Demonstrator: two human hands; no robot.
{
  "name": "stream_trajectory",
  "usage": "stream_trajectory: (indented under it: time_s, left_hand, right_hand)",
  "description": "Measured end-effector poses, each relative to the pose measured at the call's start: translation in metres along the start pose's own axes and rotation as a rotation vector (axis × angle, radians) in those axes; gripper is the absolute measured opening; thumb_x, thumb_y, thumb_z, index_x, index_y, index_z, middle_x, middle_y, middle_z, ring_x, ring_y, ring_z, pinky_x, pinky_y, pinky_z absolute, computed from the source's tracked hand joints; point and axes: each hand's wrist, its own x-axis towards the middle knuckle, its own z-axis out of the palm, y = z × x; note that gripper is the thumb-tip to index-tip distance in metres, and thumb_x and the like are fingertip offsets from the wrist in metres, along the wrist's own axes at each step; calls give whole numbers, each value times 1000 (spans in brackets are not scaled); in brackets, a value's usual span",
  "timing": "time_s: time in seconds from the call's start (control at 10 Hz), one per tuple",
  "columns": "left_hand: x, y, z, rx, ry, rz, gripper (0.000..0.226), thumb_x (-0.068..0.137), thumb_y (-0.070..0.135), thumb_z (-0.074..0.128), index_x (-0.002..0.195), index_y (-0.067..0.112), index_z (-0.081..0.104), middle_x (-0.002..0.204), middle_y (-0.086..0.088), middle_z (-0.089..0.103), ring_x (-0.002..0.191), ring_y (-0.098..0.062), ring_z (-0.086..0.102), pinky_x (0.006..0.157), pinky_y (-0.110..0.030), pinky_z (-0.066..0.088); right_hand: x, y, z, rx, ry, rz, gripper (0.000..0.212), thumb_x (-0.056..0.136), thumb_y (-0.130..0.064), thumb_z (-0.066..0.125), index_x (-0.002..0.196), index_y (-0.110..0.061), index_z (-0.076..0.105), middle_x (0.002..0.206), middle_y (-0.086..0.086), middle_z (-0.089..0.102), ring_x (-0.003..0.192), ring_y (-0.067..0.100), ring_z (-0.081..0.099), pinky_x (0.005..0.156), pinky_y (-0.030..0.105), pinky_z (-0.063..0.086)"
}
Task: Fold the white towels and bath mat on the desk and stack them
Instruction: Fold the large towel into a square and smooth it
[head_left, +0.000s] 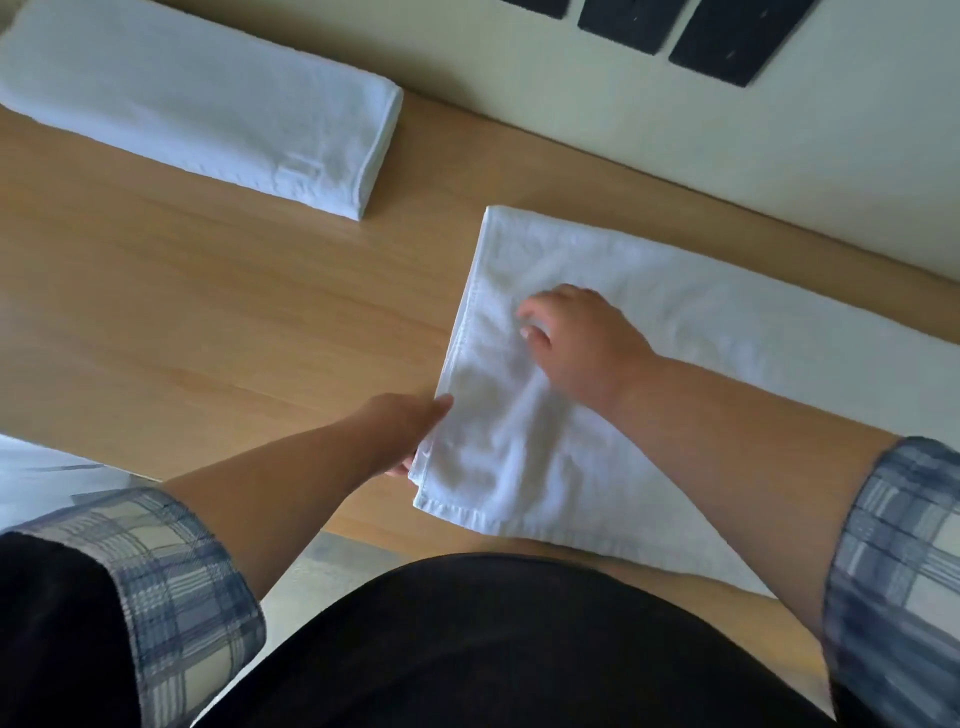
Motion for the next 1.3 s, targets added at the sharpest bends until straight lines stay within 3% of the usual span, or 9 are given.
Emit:
stream_trajectory:
  time_s: [0.1, 0.2, 0.3, 0.4, 0.6, 0.9, 1.1, 1.2, 1.3]
  left_hand:
    - [8, -3, -1, -488, -2, -49, 34, 101, 36, 55, 103, 7, 74, 92, -13, 77, 75, -28, 75, 65, -36, 63]
    - [11, -16, -1, -466, -49, 77, 18, 103, 23, 57, 106, 13, 72, 90, -9, 78, 79, -26, 76, 67, -35, 63]
    - [14, -22, -2, -419, -70, 93, 14, 101, 21, 61, 105, 16, 74, 88, -8, 78, 77, -23, 76, 63, -27, 61]
    - [18, -23, -5, -393, -88, 104, 14, 101, 20, 61, 104, 18, 74, 87, -5, 78, 76, -21, 76, 63, -25, 60]
    - [17, -21, -10, -316, -128, 103, 15, 101, 26, 59, 103, 19, 72, 85, -2, 78, 77, -22, 77, 82, -34, 61]
    - [18, -19, -16, -218, -162, 80, 15, 102, 23, 54, 101, 22, 69, 81, 3, 78, 72, -15, 76, 66, -22, 52]
    - [16, -19, -17, -221, -170, 76, 16, 102, 24, 54, 99, 22, 70, 81, 3, 78, 72, -14, 76, 52, -14, 52]
    - [12, -18, -14, -270, -125, 81, 24, 105, 30, 49, 100, 23, 72, 83, 3, 78, 74, -15, 76, 63, -24, 59]
    - [11, -22, -7, -269, -69, 112, 32, 96, 51, 60, 102, 21, 72, 89, -5, 77, 79, -20, 76, 82, -42, 61]
  right_hand:
    - [64, -2, -19, -83, -36, -9, 43, 97, -14, 44, 135, -30, 56, 129, 7, 54, 119, 30, 53, 93, 39, 47]
    - [117, -8, -29, -319, -152, -60, 62, 90, -2, 48, 144, -33, 47, 148, 13, 43, 130, 35, 50, 94, 33, 41]
    - [145, -15, -34, -494, -224, -99, 57, 86, 1, 50, 134, -32, 53, 141, 12, 45, 109, 35, 58, 79, 31, 39]
    - [152, -25, -37, -629, -231, -157, 34, 89, -5, 53, 116, -25, 56, 120, 8, 53, 89, 30, 51, 73, 34, 41]
    - [154, -38, -48, -749, -185, -153, 19, 95, -10, 52, 109, -14, 63, 103, 13, 62, 96, 37, 61, 84, 41, 52]
    - [167, -31, -52, -833, -166, -165, 18, 95, -8, 54, 108, -12, 66, 100, 13, 64, 92, 37, 62, 79, 38, 51]
    - [170, -32, -45, -710, -152, -78, 26, 87, 2, 55, 108, -11, 65, 102, 14, 64, 93, 35, 60, 76, 34, 43]
    - [152, -20, -29, -345, -28, -2, 34, 93, -6, 47, 125, -14, 57, 124, 15, 60, 109, 35, 56, 88, 36, 44]
    - [123, -6, -4, -152, 172, -11, 35, 97, -13, 47, 131, -17, 56, 133, 13, 54, 121, 35, 51, 98, 42, 44]
